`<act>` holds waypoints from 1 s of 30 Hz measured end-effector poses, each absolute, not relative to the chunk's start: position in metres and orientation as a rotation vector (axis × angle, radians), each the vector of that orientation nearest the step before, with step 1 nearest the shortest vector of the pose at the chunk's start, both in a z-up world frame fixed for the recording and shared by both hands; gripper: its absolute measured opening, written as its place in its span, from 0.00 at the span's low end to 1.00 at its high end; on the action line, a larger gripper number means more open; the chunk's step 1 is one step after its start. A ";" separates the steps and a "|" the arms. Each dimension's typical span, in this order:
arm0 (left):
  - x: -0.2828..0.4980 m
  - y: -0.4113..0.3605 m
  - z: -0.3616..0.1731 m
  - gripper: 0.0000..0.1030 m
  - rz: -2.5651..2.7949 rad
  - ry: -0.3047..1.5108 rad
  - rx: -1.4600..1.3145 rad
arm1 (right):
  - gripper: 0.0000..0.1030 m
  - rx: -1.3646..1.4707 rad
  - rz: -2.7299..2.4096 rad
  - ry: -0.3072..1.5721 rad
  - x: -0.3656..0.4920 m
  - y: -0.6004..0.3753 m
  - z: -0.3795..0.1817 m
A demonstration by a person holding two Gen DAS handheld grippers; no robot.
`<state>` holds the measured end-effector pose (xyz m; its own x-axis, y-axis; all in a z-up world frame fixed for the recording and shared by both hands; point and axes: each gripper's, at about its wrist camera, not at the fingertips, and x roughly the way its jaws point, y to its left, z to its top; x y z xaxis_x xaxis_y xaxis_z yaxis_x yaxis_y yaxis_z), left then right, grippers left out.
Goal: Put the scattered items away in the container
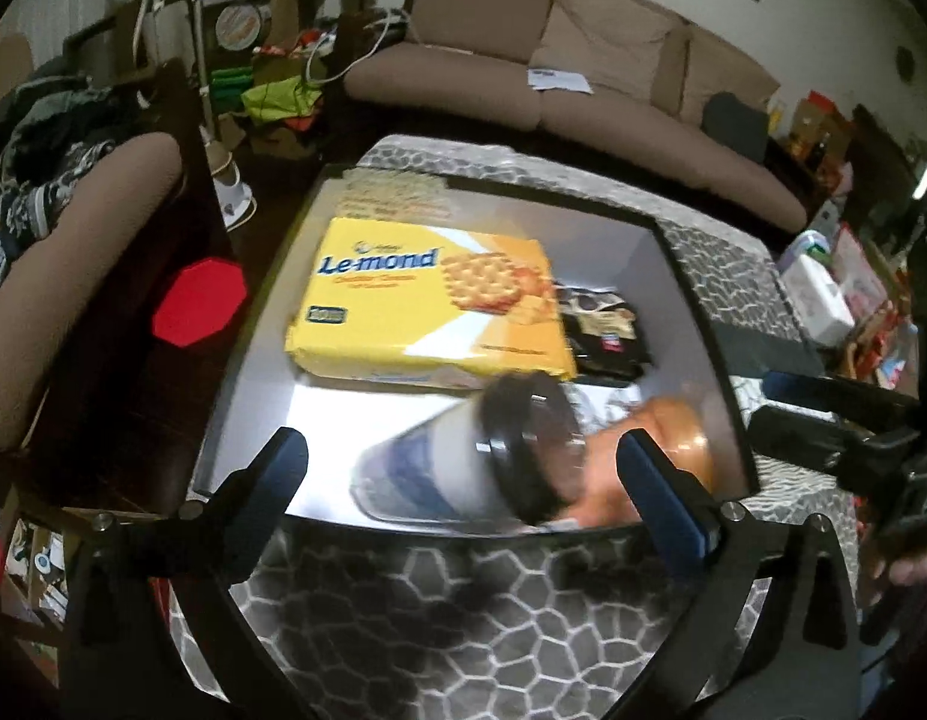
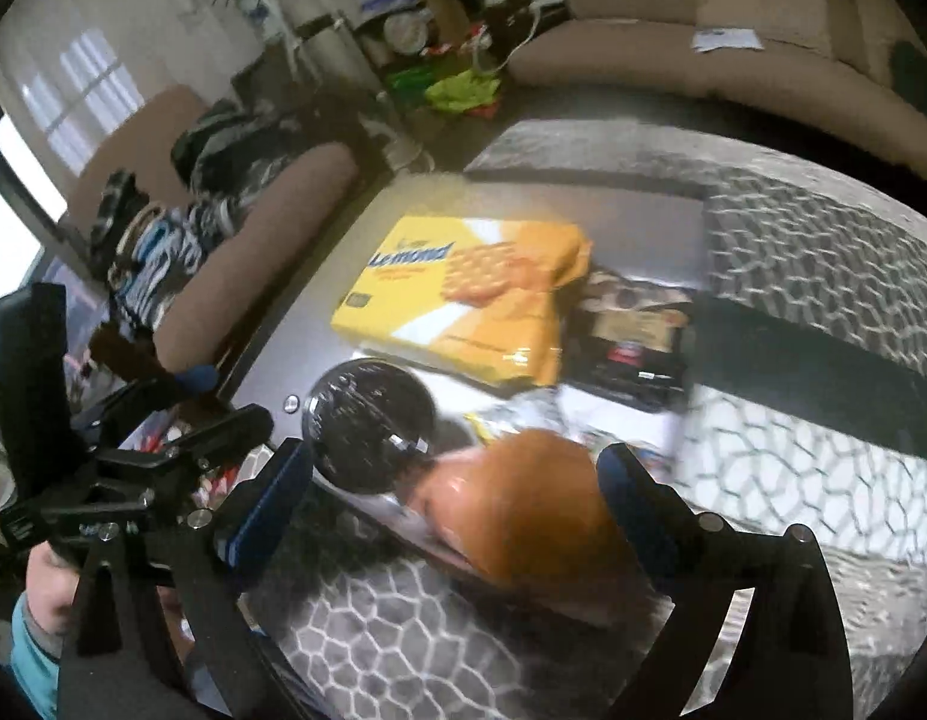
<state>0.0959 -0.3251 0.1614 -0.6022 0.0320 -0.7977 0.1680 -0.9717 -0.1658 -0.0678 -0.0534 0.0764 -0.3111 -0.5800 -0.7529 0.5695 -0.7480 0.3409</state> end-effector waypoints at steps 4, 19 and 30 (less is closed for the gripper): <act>0.099 -0.288 0.172 1.00 -2.780 0.308 1.333 | 0.96 1.193 -2.187 -0.029 -0.059 0.005 0.076; 0.080 -0.102 0.138 1.00 -2.878 0.058 1.393 | 0.99 1.296 -2.361 -0.178 -0.048 0.159 0.034; 0.062 -0.032 0.108 1.00 -2.855 0.002 1.390 | 1.00 1.330 -2.542 -0.146 -0.054 0.228 0.011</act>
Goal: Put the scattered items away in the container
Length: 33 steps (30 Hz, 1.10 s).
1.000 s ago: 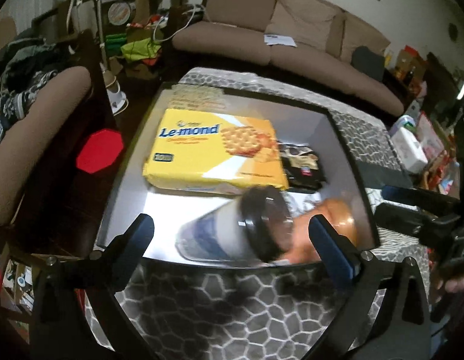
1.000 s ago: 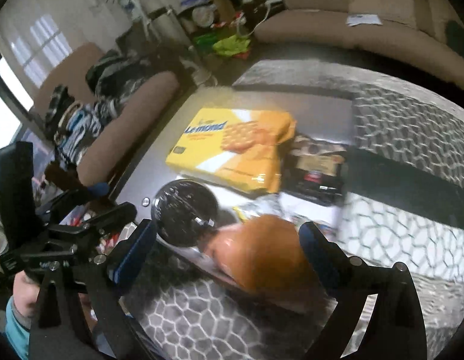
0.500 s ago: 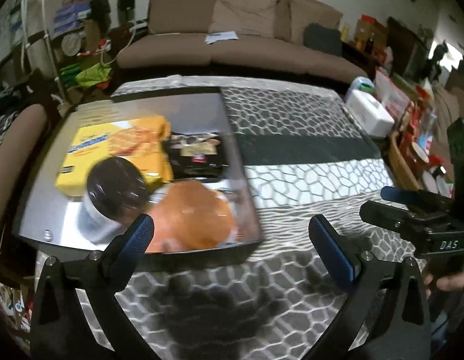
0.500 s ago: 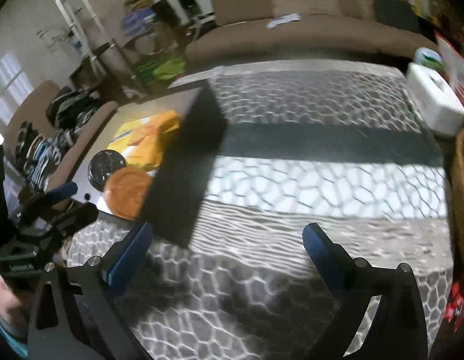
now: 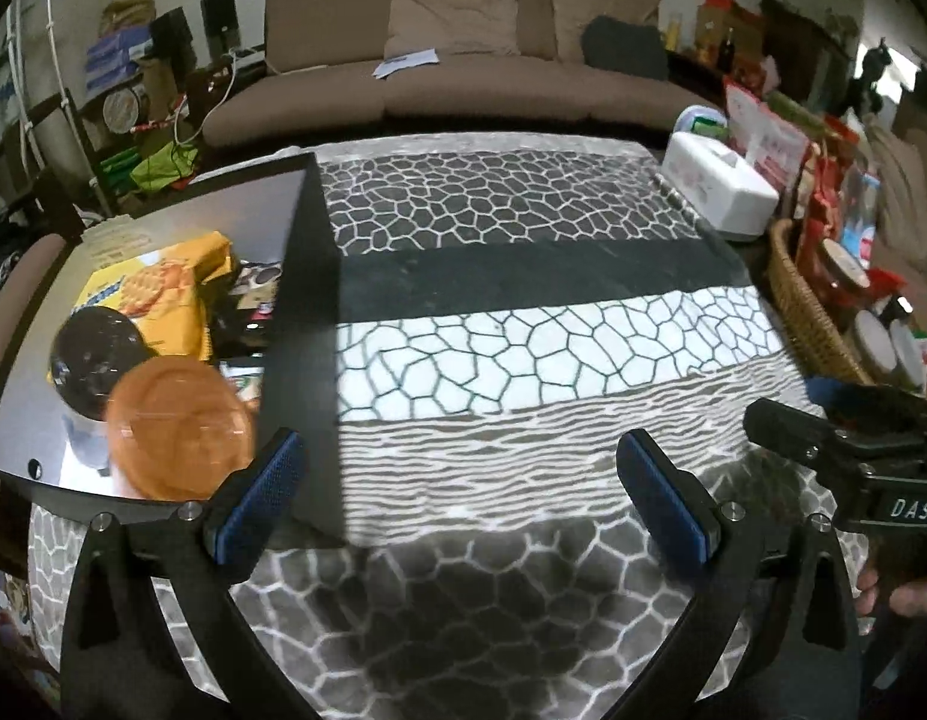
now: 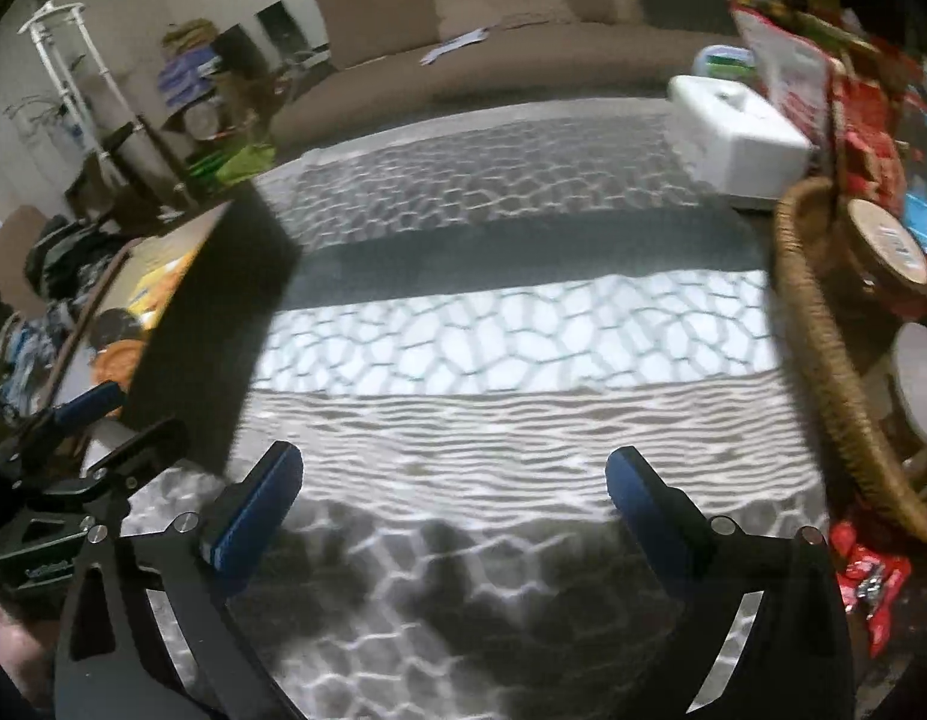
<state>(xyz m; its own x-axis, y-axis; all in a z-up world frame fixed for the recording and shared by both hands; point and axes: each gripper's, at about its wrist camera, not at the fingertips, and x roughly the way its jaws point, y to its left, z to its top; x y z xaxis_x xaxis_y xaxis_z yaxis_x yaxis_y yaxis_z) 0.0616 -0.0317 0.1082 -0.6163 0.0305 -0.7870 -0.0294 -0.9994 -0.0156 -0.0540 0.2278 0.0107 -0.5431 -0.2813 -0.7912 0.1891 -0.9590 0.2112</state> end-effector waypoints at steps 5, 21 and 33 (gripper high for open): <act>0.044 -0.013 0.069 1.00 2.806 0.017 -1.405 | 1.00 1.376 -2.642 -0.099 -0.071 0.244 -0.023; 0.013 0.000 -0.014 1.00 2.766 -0.015 -1.504 | 1.00 1.431 -2.717 -0.094 -0.094 0.261 -0.084; 0.011 0.000 -0.015 1.00 2.773 -0.016 -1.476 | 1.00 1.408 -2.765 0.057 -0.089 0.251 -0.090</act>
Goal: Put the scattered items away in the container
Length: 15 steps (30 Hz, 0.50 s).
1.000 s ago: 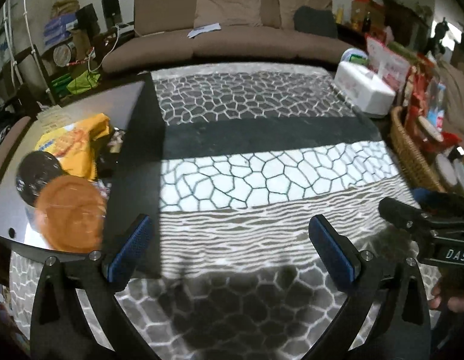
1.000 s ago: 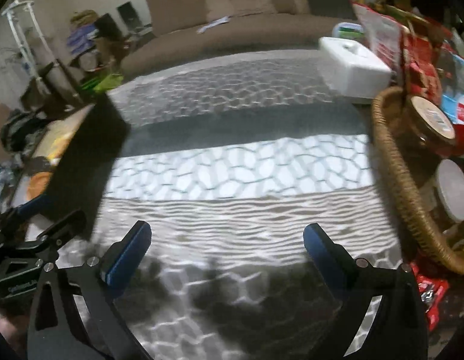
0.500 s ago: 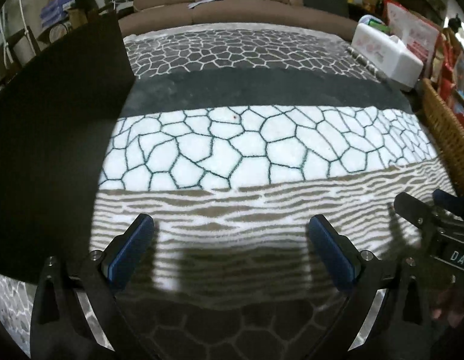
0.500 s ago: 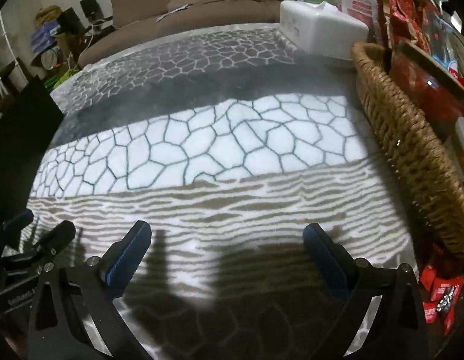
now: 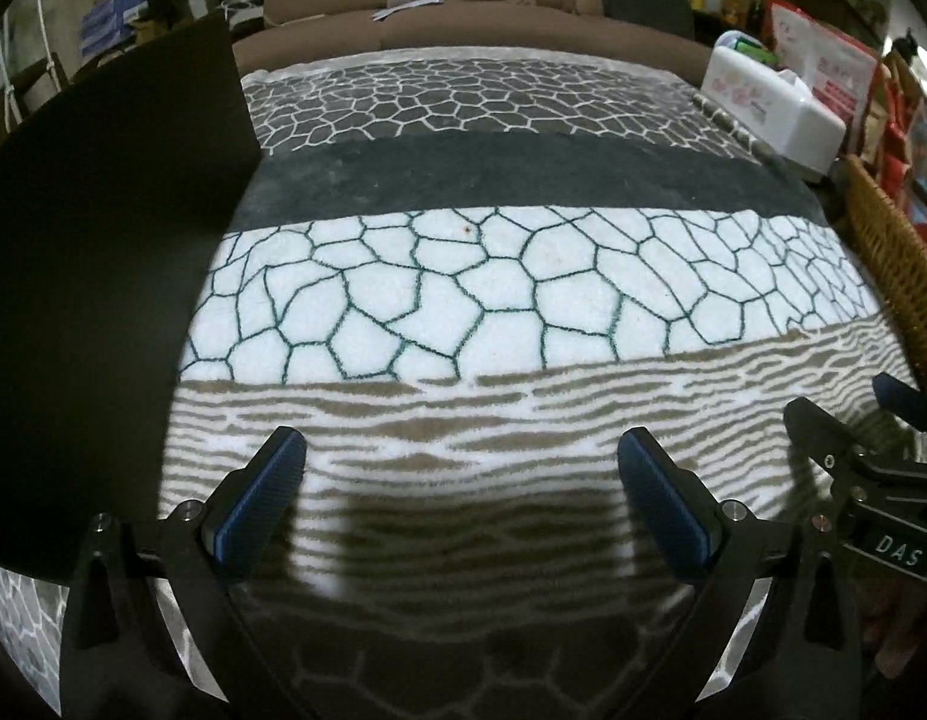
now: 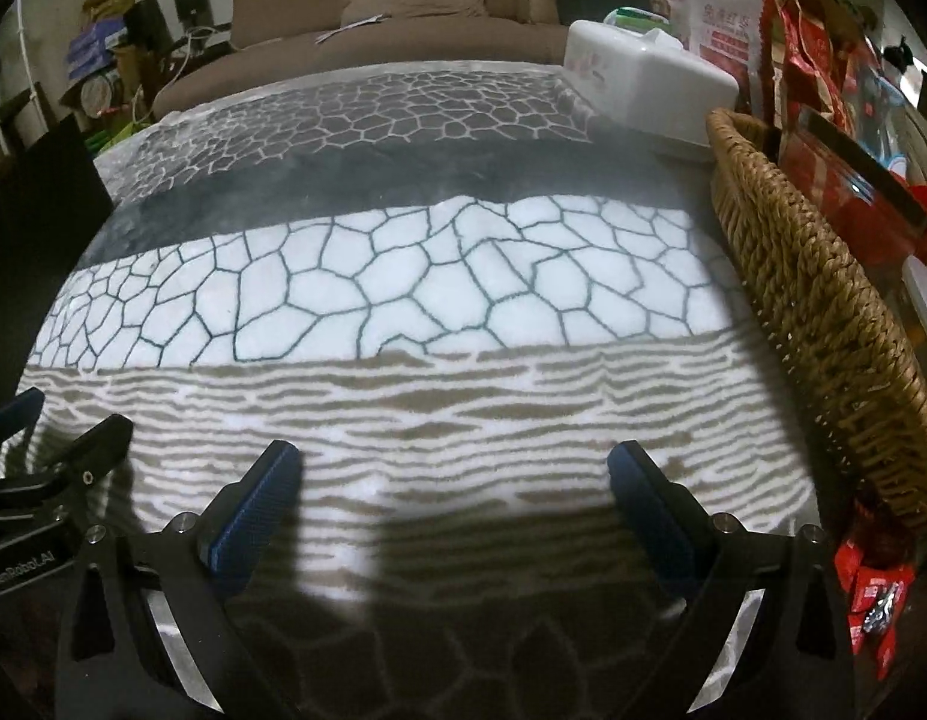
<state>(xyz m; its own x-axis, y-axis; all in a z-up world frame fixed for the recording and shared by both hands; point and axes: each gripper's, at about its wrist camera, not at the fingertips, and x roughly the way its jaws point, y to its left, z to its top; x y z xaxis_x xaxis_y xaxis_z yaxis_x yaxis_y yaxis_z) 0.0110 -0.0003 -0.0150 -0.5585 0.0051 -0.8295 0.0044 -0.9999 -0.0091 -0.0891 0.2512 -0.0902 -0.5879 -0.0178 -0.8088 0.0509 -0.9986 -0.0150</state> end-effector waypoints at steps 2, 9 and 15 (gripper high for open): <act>0.010 0.000 -0.015 1.00 2.773 -0.014 -1.476 | 1.00 1.408 -2.765 0.059 -0.090 0.250 -0.090; 0.010 0.000 -0.015 1.00 2.773 -0.016 -1.476 | 1.00 1.408 -2.764 0.059 -0.090 0.250 -0.090; 0.010 0.000 -0.015 1.00 2.772 -0.019 -1.474 | 1.00 1.408 -2.764 0.059 -0.089 0.251 -0.090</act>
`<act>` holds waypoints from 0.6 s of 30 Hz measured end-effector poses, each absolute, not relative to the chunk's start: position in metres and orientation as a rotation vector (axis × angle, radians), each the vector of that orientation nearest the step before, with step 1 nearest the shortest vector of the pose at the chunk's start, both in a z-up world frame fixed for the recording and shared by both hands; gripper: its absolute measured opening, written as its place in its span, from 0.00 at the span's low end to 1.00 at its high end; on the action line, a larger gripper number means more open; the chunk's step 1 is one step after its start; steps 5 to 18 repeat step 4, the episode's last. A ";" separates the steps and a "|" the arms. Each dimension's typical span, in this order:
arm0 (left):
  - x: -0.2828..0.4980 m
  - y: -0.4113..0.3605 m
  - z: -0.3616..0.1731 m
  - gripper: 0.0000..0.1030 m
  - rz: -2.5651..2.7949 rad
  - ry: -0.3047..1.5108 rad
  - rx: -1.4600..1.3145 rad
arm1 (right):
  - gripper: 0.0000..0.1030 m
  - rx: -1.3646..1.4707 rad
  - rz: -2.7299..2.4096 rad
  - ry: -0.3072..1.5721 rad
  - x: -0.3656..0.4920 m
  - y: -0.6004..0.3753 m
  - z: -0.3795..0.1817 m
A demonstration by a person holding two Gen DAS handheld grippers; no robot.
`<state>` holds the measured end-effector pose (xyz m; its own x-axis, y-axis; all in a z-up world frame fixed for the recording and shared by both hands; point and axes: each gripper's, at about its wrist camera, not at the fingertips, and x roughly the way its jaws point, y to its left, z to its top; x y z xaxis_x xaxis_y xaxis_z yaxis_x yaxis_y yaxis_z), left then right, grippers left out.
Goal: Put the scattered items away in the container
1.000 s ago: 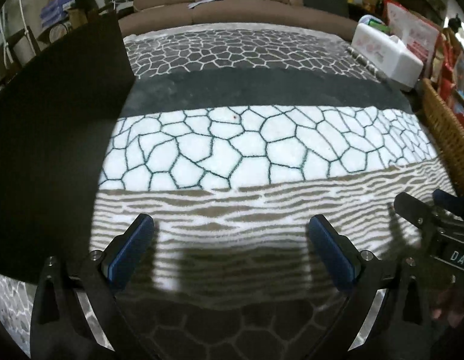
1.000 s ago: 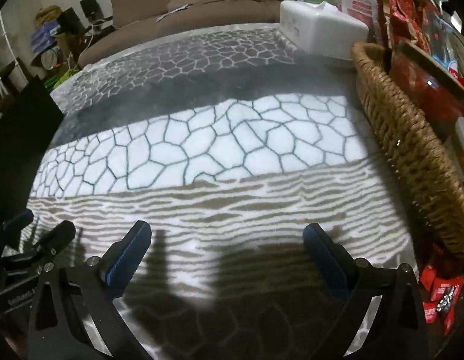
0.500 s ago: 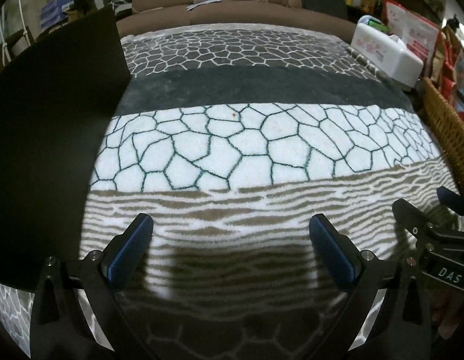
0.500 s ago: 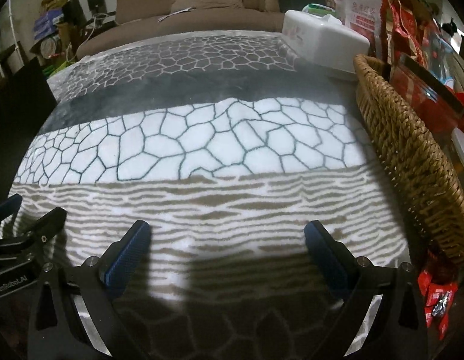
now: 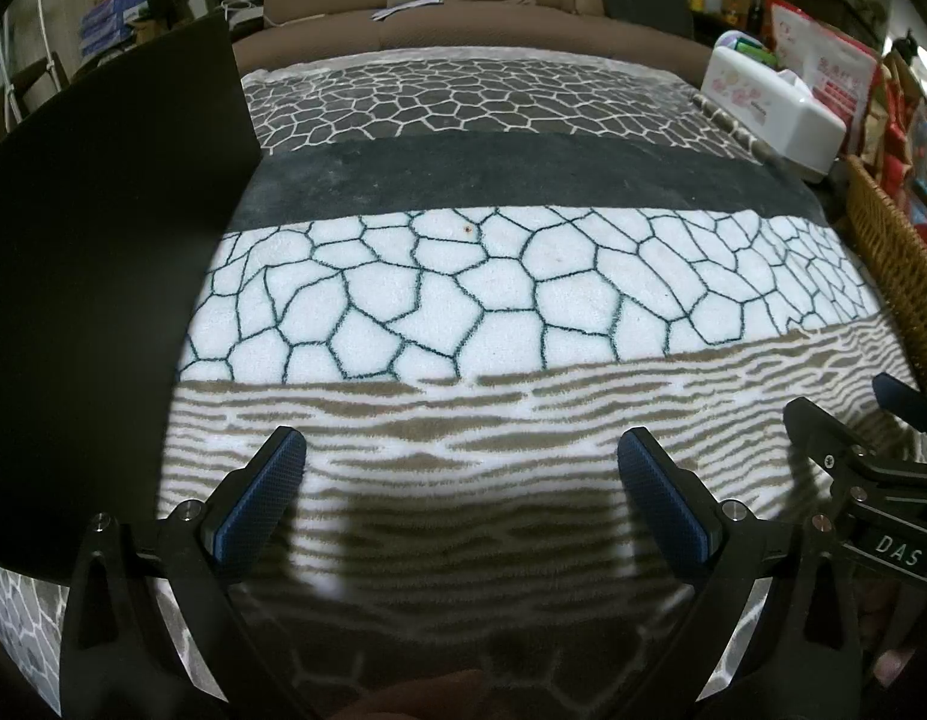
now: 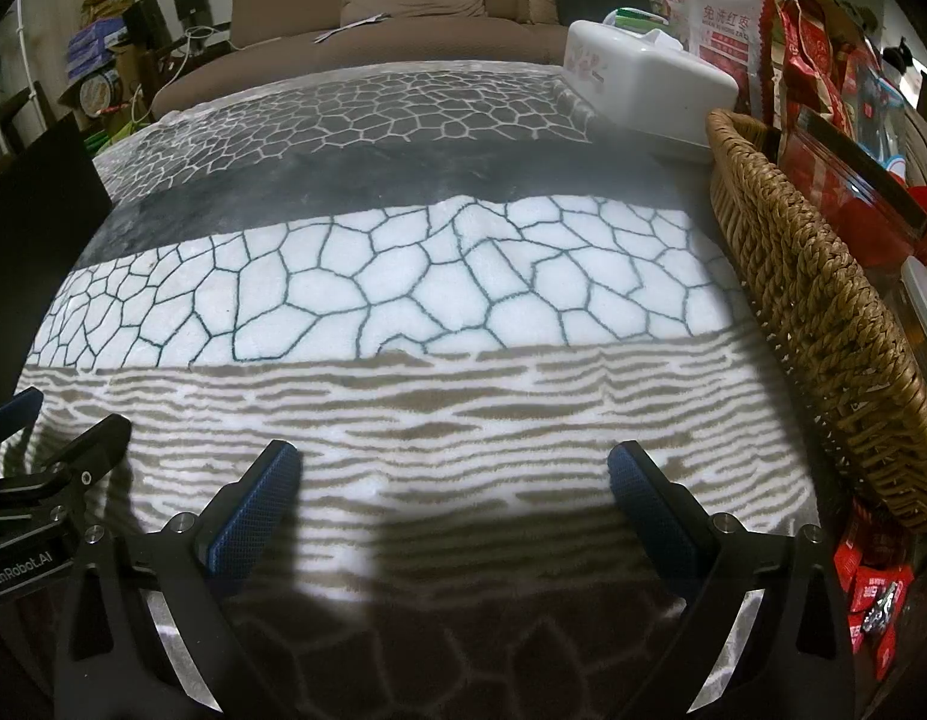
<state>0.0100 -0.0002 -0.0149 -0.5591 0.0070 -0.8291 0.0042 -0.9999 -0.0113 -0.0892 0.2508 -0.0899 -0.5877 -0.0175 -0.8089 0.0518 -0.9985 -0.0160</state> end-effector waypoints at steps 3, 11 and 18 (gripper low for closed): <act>0.009 0.001 -0.015 1.00 2.774 -0.014 -1.476 | 1.00 1.408 -2.764 0.059 -0.089 0.251 -0.090; 0.009 0.001 -0.015 1.00 2.773 -0.016 -1.475 | 1.00 1.408 -2.764 0.059 -0.089 0.251 -0.090; 0.009 0.001 -0.015 1.00 2.773 -0.016 -1.475 | 1.00 1.408 -2.764 0.059 -0.089 0.251 -0.090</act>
